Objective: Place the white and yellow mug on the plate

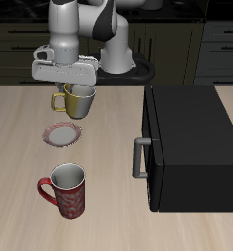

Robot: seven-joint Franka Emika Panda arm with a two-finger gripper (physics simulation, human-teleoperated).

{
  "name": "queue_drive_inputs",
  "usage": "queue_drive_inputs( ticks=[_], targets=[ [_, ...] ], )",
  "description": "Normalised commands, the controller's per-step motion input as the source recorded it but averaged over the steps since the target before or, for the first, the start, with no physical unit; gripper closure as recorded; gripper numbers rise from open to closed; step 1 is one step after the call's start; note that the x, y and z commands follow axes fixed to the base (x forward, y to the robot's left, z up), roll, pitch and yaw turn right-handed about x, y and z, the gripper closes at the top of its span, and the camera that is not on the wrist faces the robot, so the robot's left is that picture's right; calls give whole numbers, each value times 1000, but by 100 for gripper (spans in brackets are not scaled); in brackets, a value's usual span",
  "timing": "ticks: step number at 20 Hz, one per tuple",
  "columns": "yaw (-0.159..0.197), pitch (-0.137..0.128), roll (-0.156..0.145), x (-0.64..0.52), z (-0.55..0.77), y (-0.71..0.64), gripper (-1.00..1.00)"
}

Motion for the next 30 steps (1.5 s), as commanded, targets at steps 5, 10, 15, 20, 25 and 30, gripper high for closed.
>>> queue_drive_inputs(
  ticks=[5, 10, 15, 20, 25, 30],
  targets=[
    [5, 3, 3, 36, -55, -9, 100],
    [3, 1, -7, 0, -60, -60, 100],
    [-2, 5, -31, 58, -81, -114, 100],
    [-2, 2, -11, 40, -36, -34, 100],
    [3, 0, -12, 26, -38, -50, 100],
    [7, -6, -26, 76, -25, -142, 100]
  ],
)
